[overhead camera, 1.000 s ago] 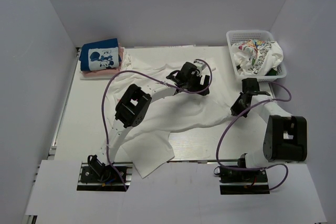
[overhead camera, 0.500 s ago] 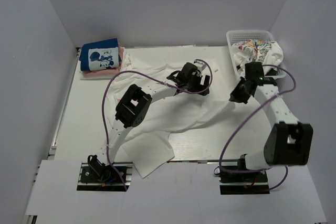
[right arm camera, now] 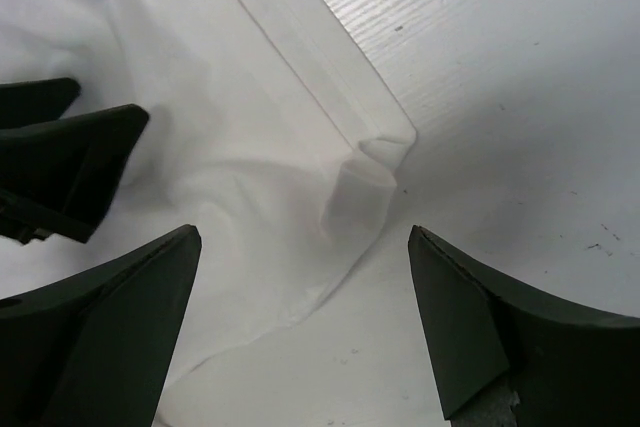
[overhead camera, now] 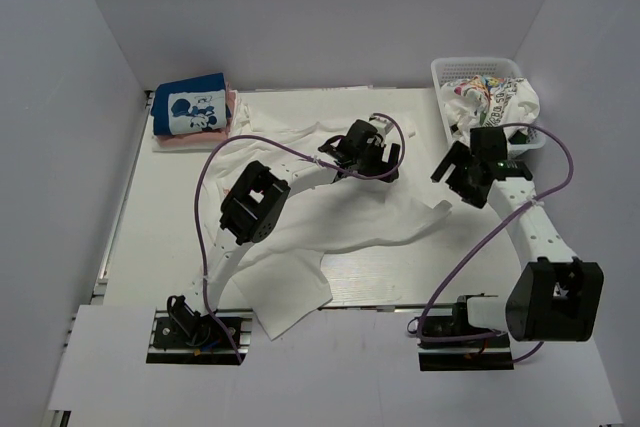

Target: Fold and stack the t-shirts

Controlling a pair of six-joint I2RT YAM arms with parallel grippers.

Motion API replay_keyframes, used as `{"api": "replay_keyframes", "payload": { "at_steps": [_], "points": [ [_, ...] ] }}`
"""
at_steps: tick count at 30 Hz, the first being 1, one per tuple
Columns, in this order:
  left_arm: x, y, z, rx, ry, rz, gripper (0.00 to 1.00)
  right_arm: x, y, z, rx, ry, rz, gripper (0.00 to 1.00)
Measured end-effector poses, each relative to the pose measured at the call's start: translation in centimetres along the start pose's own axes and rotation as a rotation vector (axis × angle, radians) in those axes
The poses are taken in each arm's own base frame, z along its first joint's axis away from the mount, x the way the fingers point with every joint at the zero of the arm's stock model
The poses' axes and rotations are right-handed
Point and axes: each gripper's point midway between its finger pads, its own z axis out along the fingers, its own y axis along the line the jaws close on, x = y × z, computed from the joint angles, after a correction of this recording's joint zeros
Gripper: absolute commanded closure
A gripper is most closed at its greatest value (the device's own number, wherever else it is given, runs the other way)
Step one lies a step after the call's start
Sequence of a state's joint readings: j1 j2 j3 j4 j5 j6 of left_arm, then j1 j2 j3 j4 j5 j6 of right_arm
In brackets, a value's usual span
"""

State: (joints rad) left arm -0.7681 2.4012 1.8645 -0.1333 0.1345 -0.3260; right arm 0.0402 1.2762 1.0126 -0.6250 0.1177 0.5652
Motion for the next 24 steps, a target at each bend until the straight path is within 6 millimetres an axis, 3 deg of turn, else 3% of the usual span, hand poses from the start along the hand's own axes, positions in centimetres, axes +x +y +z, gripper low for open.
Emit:
{"api": "replay_keyframes", "payload": {
  "at_steps": [7, 10, 13, 19, 24],
  "points": [
    [0.0, 0.1, 0.1, -0.006, -0.004, 0.000, 0.00, 5.2, -4.0, 3.5, 0.136, 0.142, -0.025, 0.10],
    [0.0, 0.2, 0.1, -0.007, -0.005, 0.000, 0.00, 6.7, -5.1, 4.1, 0.173, 0.178, -0.029, 0.10],
    [0.0, 0.2, 0.1, -0.009, -0.008, 0.001, 0.00, 6.7, -5.6, 3.6, 0.181, 0.157, -0.027, 0.10],
    [0.0, 0.2, 0.1, -0.010, -0.008, 0.001, 0.00, 5.3, -7.5, 0.6, 0.229, 0.046, 0.022, 0.10],
    [0.0, 0.2, 0.1, -0.010, -0.009, 0.001, 0.00, 7.6, -9.7, 1.2, 0.297, 0.121, 0.052, 0.10]
  ]
}}
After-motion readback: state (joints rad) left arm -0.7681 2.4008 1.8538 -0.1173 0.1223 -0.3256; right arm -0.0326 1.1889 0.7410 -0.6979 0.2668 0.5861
